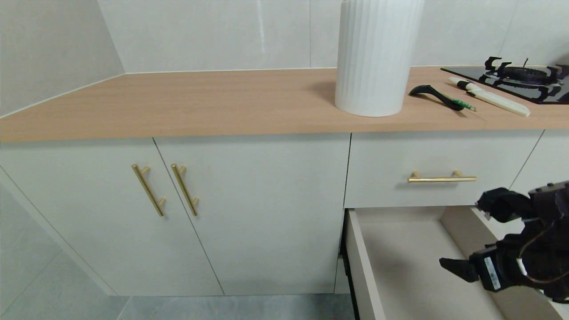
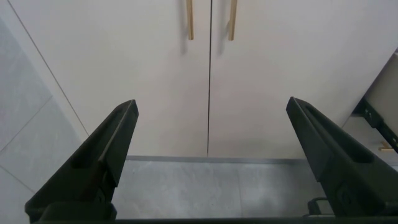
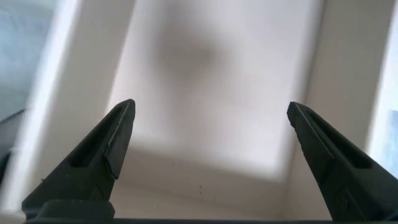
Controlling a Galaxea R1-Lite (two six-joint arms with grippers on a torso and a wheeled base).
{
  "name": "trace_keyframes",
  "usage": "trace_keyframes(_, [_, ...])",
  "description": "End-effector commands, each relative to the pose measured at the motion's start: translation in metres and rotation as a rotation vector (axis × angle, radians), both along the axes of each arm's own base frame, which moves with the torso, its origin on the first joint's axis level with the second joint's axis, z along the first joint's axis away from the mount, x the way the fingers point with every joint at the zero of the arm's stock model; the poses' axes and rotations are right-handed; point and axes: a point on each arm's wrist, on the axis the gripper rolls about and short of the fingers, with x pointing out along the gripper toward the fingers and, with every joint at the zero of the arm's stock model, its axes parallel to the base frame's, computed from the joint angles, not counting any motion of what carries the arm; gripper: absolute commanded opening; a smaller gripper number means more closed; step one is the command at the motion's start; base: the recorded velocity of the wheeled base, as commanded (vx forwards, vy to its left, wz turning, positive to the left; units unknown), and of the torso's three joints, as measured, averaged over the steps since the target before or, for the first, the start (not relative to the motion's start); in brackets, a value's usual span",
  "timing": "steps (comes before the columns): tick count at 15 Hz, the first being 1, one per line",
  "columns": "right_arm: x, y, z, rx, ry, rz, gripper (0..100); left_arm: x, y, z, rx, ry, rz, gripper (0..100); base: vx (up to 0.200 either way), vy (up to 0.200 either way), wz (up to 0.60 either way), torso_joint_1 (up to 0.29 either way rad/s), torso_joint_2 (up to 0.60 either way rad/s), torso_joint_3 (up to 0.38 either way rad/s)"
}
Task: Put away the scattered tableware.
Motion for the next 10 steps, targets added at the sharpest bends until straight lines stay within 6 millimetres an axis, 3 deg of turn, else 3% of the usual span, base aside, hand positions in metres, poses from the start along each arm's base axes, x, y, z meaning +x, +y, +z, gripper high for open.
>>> trace_keyframes(1, [0.006,-0.006,0.079,0.105,-0.03,0.024,100,0.0,0.0,0.0,0.0,0.001,0.0,100,0.0,0.0,0.0,0.0,0.0,0.0])
trace_keyframes(2, [0.007,-0.01,0.093,0.17,-0.036,0.009,100,0.0,0.0,0.0,0.0,0.001,0.0,100,0.0,0.0,0.0,0.0,0.0,0.0])
trace_keyframes(6, [0.011,-0.031,0.093,0.152,-0.073,-0.05,100,0.0,0.0,0.0,0.0,0.001,0.0,100,0.0,0.0,0.0,0.0,0.0,0.0])
trace_keyframes(10, [0.009,-0.032,0.093,0.122,-0.095,-0.036,100,0.0,0.0,0.0,0.0,0.001,0.0,100,0.0,0.0,0.0,0.009,-0.03,-0.007])
